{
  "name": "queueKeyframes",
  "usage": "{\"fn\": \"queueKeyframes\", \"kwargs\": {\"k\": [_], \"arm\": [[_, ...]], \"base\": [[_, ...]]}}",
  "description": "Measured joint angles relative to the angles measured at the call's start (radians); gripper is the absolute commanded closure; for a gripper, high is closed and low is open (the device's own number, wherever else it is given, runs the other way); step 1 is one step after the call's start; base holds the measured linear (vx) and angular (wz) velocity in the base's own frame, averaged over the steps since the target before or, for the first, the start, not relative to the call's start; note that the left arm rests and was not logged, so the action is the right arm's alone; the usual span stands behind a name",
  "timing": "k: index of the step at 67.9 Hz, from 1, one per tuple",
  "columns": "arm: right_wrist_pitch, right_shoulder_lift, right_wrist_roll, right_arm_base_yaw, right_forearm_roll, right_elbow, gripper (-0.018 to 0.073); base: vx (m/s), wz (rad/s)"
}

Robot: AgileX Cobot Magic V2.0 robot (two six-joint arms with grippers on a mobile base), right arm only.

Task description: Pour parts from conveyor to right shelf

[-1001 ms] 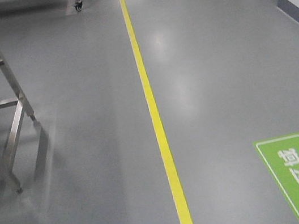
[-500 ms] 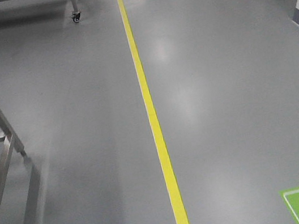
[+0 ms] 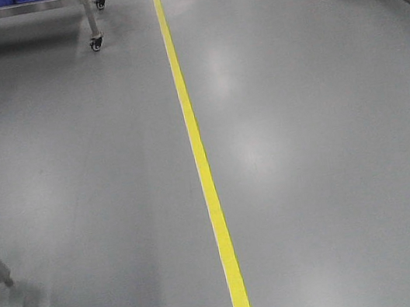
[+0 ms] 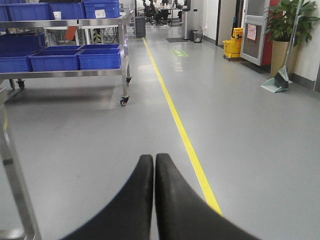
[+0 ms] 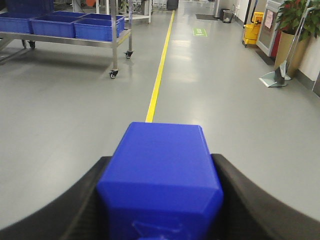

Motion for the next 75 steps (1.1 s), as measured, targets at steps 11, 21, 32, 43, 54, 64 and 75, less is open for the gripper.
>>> {"fn": "queueKeyframes", "kwargs": {"k": [11,21,32,43,54,64,75], "arm": [[0.000,0.000,0.000,0.000,0.000,0.000,0.0565],[0.000,0.000,0.000,0.000,0.000,0.000,0.0565],[0.000,0.000,0.000,0.000,0.000,0.000,0.0565],[0.000,0.000,0.000,0.000,0.000,0.000,0.0565],[0.000,0.000,0.000,0.000,0.000,0.000,0.0565],[0.000,0.000,0.000,0.000,0.000,0.000,0.0565],[0.000,0.000,0.000,0.000,0.000,0.000,0.0565]], "base": [[0.70,-0.04],[0.69,-0.02],[0.69,0.02],[0.70,0.09],[0.69,0.15],[0.68,0.18],[0.66,0.16]]}}
